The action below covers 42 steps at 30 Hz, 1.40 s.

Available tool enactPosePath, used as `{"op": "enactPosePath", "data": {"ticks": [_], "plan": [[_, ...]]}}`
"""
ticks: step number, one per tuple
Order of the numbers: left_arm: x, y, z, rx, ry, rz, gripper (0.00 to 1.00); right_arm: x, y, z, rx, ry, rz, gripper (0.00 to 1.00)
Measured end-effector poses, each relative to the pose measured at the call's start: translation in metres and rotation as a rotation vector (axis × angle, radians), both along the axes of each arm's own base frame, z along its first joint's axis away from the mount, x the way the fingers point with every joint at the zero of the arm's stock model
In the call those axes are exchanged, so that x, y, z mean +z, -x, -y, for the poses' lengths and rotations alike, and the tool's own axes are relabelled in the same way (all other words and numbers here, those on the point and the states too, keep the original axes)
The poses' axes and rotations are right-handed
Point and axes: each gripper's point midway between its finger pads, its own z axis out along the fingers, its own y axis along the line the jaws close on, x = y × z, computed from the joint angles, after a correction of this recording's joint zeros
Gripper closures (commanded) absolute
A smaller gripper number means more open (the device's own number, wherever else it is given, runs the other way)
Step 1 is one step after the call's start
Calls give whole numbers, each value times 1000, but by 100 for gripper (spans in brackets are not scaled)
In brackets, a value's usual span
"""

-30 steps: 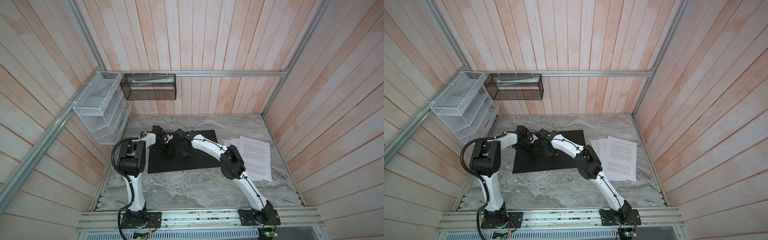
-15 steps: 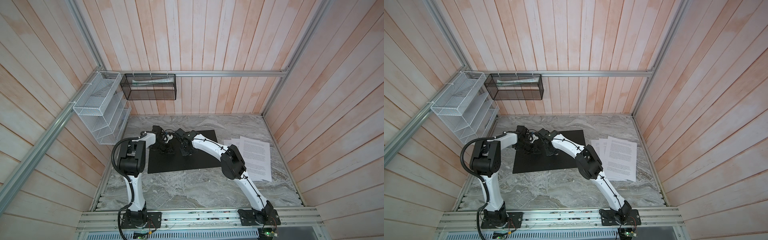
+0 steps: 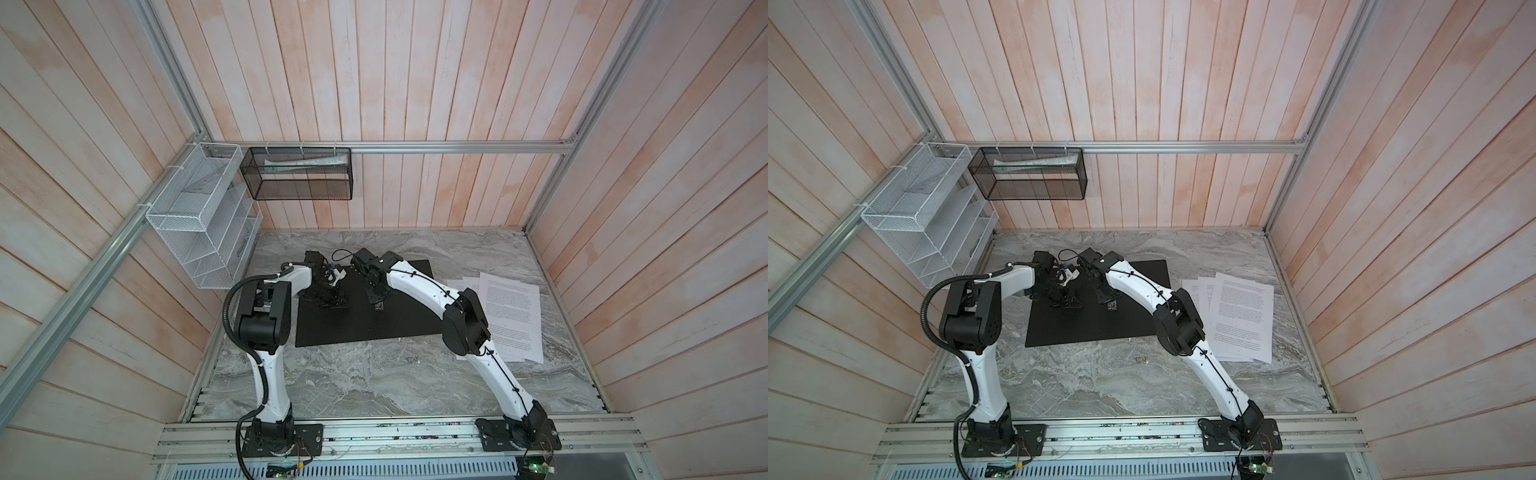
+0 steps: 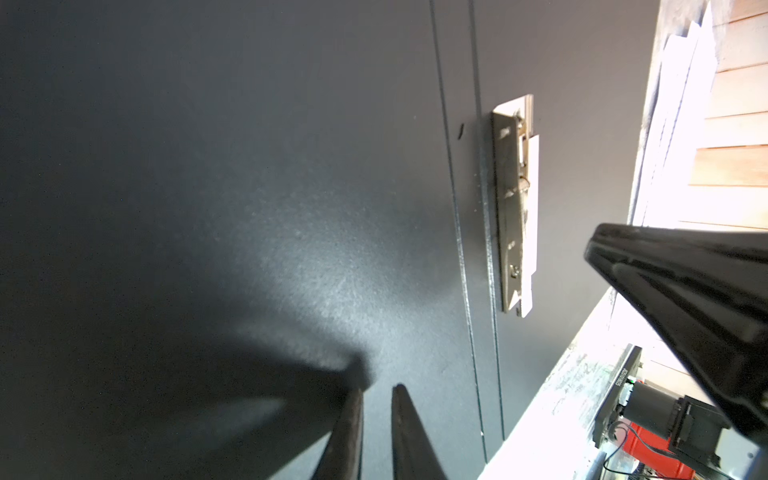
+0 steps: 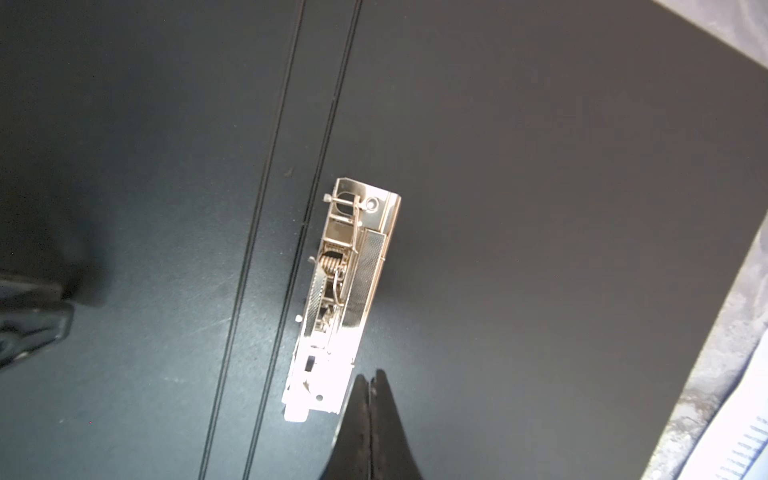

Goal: Put the files into the folder

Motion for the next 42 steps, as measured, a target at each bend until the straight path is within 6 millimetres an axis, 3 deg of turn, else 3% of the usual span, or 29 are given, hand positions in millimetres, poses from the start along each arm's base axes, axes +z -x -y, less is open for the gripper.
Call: {"op": "enactPosePath", "data": {"ticks": [9,15,42], "plan": [[0,0,0,0,0,0,82,-3,23,-18,48,-32,-45,95],[0,0,0,0,0,0,82,-20,35,-13,55,-10,-100,95],[0,0,0,1,-1,-7,82,-9,27,-19,45,-65,-72,92]]}}
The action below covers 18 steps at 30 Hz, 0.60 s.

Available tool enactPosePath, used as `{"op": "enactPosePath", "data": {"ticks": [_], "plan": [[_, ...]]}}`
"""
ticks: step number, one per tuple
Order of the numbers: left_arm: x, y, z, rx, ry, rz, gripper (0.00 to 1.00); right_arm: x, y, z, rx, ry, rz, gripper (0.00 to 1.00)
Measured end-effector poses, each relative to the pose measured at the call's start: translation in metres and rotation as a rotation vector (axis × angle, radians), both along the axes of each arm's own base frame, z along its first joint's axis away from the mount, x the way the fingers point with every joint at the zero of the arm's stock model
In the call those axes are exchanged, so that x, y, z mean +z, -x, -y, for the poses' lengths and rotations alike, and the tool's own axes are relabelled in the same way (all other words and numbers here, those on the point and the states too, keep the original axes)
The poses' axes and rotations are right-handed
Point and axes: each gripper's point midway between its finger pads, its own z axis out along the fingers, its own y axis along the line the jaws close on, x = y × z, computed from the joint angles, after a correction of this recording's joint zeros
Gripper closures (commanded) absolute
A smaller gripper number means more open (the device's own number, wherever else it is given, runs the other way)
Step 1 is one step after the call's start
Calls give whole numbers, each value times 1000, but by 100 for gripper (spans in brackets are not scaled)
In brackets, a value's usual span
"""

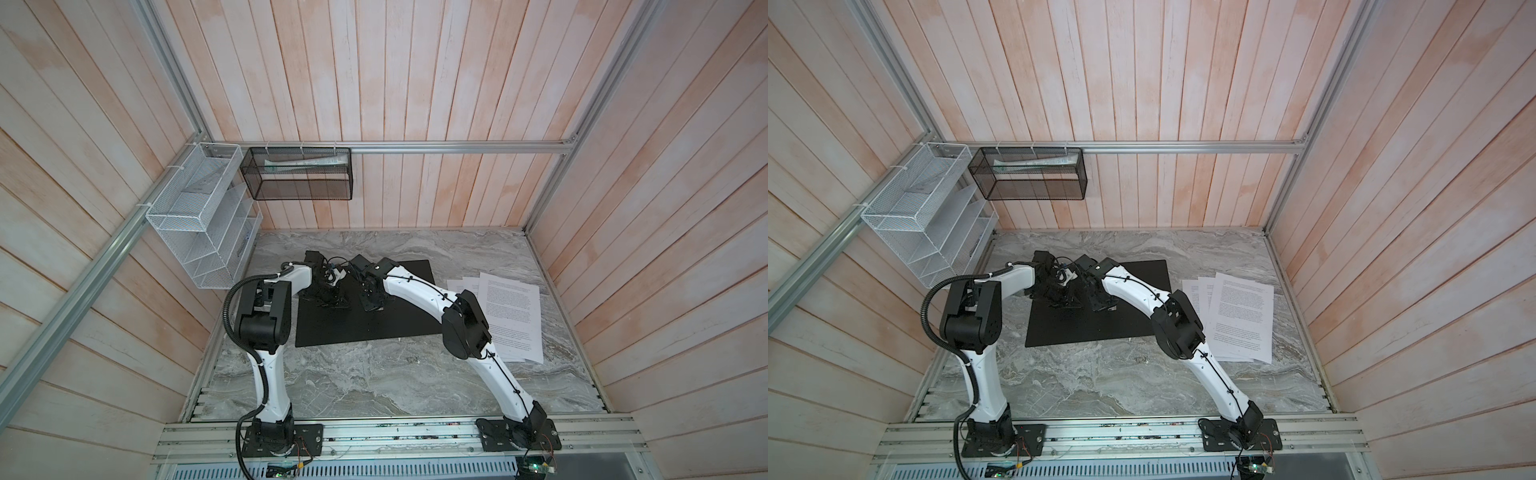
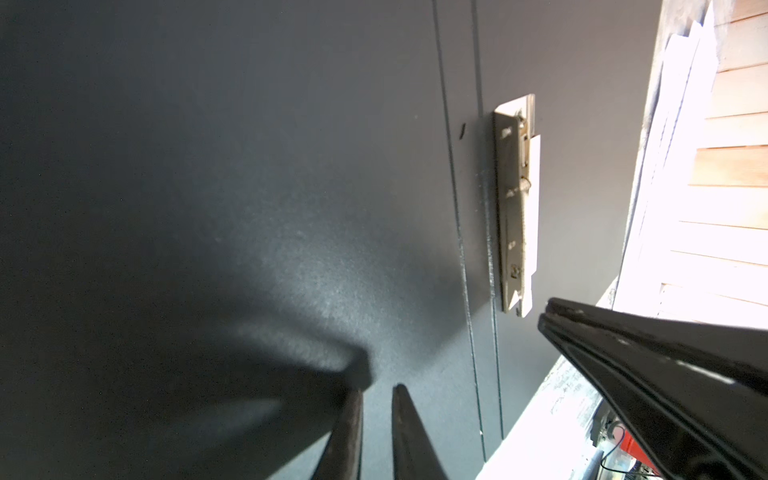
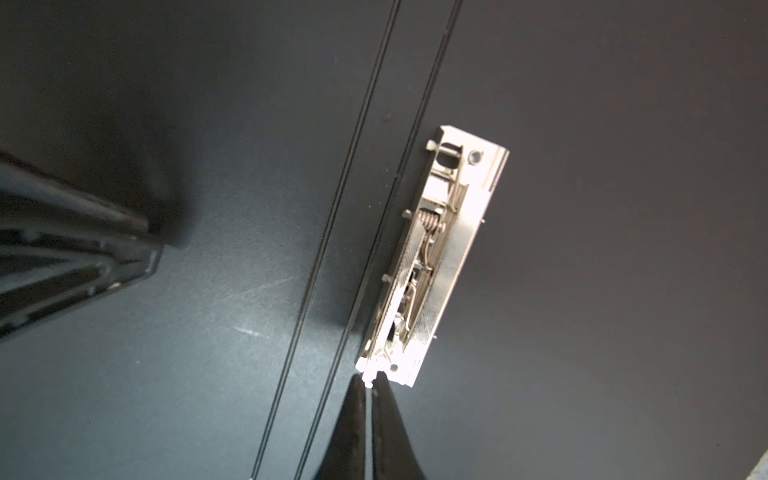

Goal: Put the files into the folder

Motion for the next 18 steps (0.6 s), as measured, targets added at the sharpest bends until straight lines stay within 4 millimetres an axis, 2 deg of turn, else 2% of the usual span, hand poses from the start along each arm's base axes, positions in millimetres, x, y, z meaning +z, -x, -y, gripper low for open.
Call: {"op": "enactPosePath", "data": {"ticks": [18], "plan": [[0,0,0,1,1,-1,82,-8,-1,6,-11,2,-22,92]]}}
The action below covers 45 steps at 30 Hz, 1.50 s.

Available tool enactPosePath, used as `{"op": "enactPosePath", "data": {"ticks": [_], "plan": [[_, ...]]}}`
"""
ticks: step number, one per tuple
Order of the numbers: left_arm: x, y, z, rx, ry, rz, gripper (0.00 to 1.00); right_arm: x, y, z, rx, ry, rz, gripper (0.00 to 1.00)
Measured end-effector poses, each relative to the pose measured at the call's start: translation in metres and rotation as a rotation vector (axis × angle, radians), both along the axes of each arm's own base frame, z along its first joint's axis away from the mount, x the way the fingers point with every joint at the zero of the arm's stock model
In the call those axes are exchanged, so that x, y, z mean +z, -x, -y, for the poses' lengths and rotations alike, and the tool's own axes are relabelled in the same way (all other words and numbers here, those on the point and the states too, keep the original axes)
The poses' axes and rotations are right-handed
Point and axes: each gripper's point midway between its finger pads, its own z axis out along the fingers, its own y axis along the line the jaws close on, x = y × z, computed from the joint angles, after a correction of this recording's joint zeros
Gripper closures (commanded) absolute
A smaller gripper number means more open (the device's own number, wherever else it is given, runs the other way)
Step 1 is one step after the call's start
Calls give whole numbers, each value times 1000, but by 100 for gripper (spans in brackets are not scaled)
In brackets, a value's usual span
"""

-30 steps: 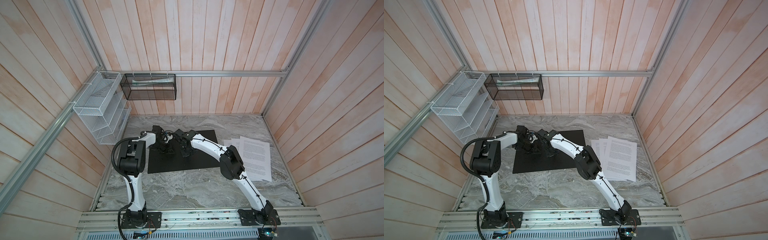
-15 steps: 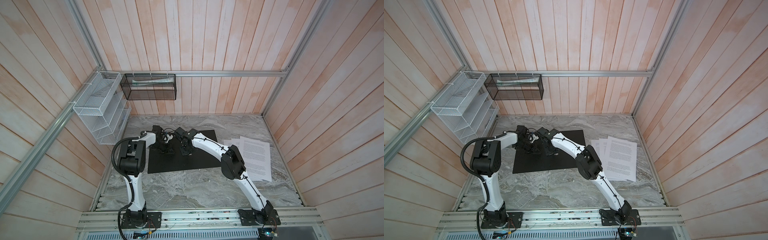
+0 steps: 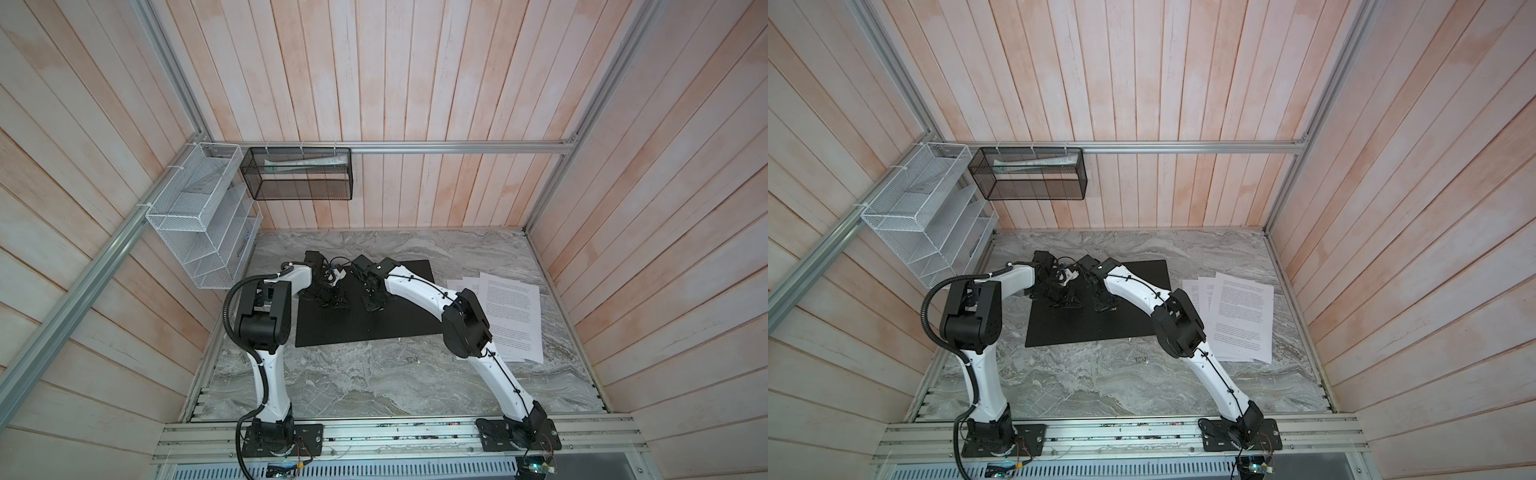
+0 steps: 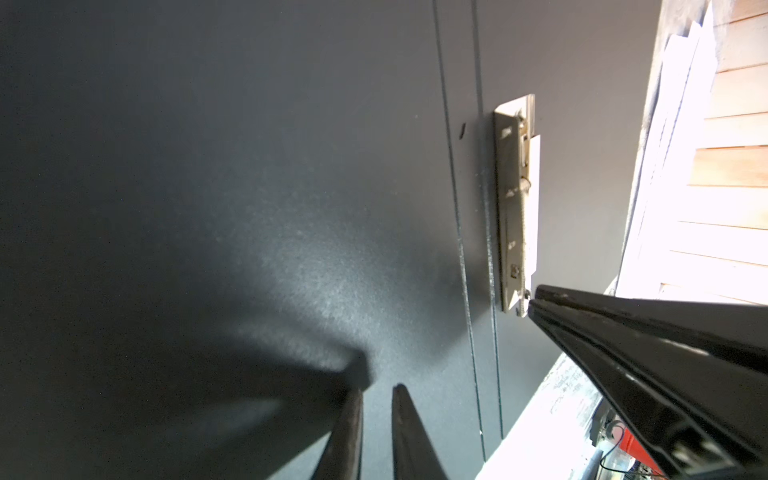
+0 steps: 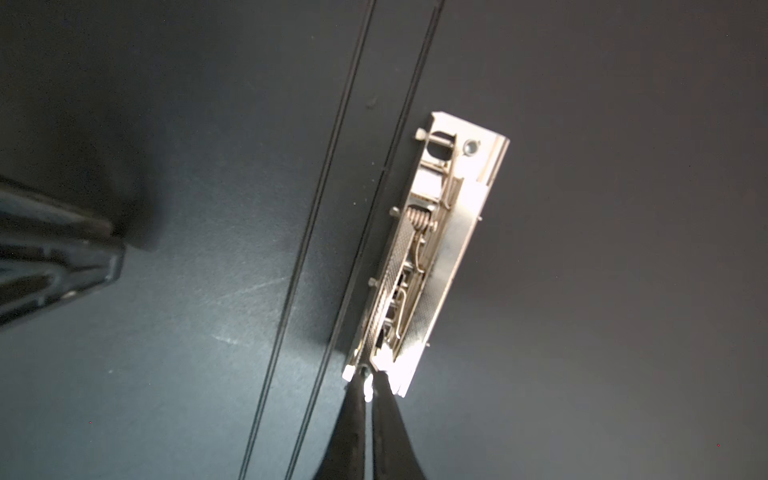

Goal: Put the files into the folder

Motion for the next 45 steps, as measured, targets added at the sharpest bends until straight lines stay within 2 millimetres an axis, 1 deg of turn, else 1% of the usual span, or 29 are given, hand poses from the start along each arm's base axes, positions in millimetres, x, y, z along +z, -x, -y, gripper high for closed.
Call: {"op": "enactPosePath", "data": {"ticks": [17,21,45], "plan": [[0,0,0,1,3,-1,82,0,0,-4,2,-20,-5,91],[0,0,0,1,2,-2,82,-4,0,-3,3,-15,-10,91],[0,0,0,-2,6,-5,82,-9,-3,-3,-3,-8,-29,92]]}}
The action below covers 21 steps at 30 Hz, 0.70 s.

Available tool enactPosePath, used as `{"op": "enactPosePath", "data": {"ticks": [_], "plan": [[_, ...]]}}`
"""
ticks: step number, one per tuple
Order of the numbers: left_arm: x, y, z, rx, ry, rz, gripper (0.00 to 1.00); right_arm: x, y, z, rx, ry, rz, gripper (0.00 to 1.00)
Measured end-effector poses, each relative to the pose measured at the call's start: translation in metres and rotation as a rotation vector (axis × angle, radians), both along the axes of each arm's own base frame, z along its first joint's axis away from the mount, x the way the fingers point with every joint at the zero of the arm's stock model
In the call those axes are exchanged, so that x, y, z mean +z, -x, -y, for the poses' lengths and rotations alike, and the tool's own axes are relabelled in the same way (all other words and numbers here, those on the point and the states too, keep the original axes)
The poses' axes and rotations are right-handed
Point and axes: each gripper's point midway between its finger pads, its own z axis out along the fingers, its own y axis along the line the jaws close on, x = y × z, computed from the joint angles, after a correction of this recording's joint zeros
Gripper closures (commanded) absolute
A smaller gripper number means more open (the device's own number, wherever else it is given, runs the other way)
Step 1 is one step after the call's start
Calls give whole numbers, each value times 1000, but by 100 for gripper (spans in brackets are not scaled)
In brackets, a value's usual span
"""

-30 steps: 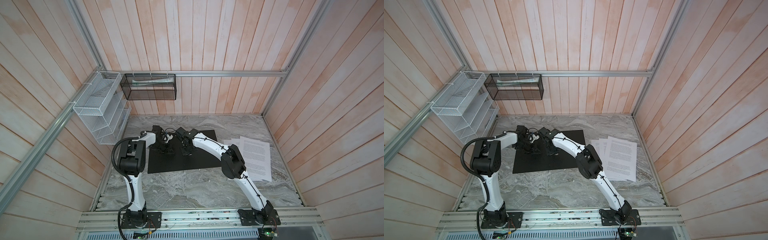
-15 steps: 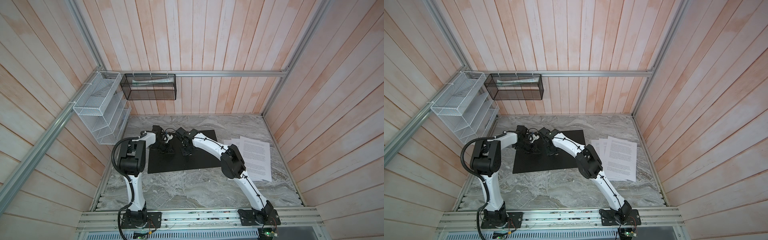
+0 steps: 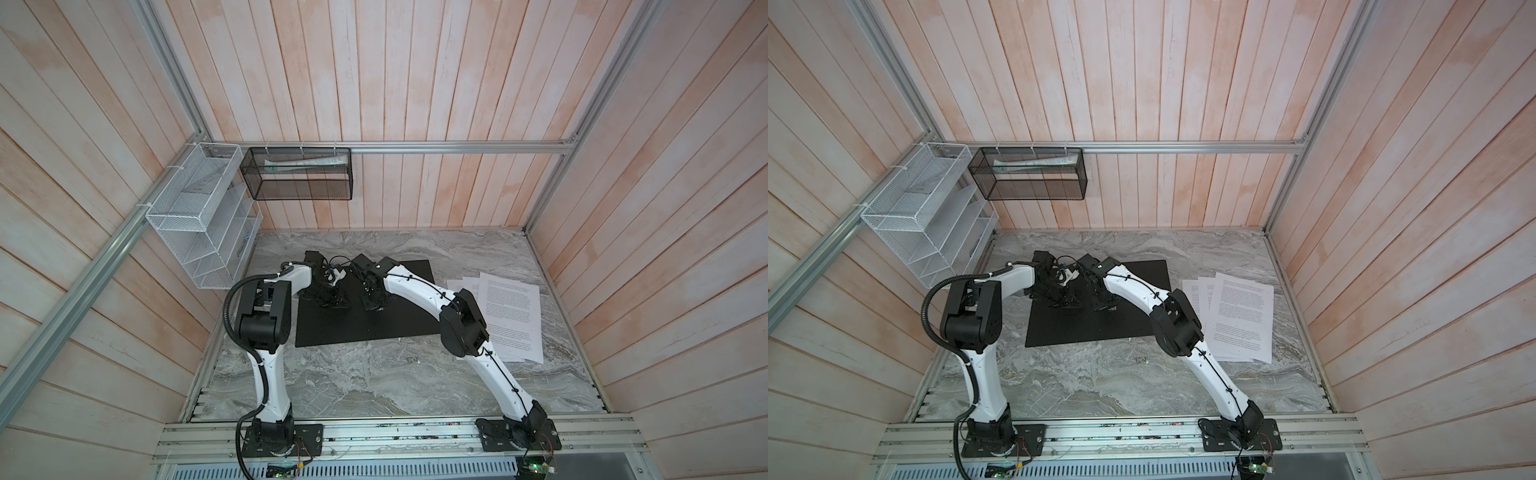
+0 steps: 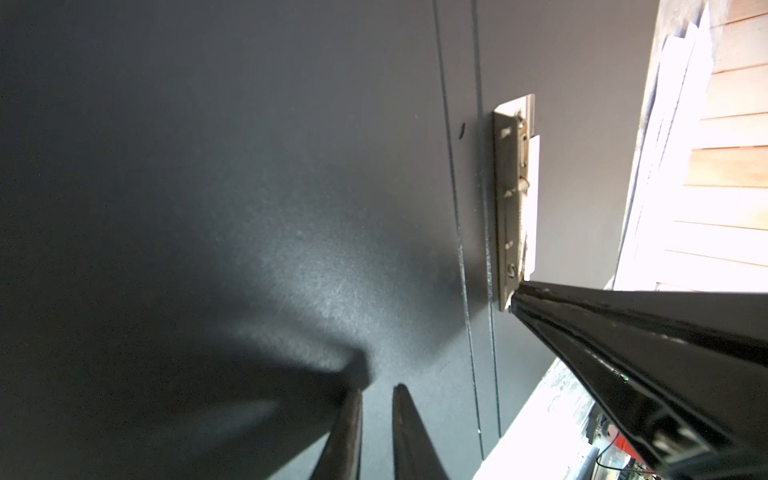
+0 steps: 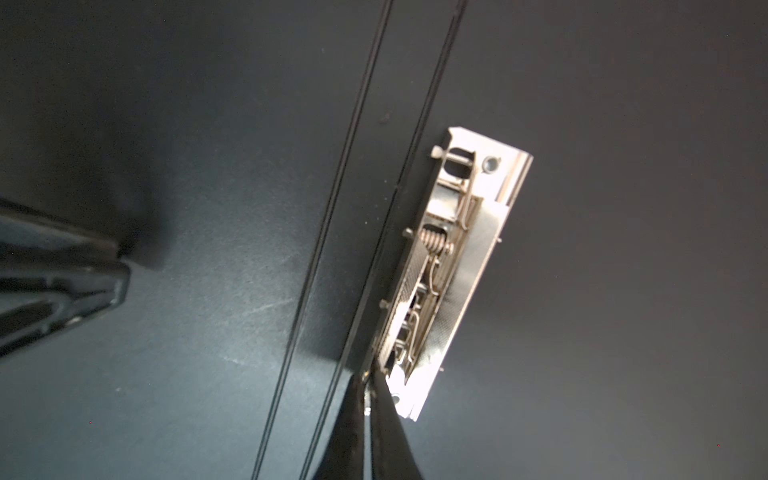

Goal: Put the files into the folder

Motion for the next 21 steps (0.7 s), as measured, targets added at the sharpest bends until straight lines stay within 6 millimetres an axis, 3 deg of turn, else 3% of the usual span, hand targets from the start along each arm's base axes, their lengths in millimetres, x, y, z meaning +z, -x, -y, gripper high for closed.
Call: {"op": "enactPosePath", "data": {"ticks": [21], "plan": [[0,0,0,-2,-1,-1,81,-3,-1,2,-6,30,-8,92]]}}
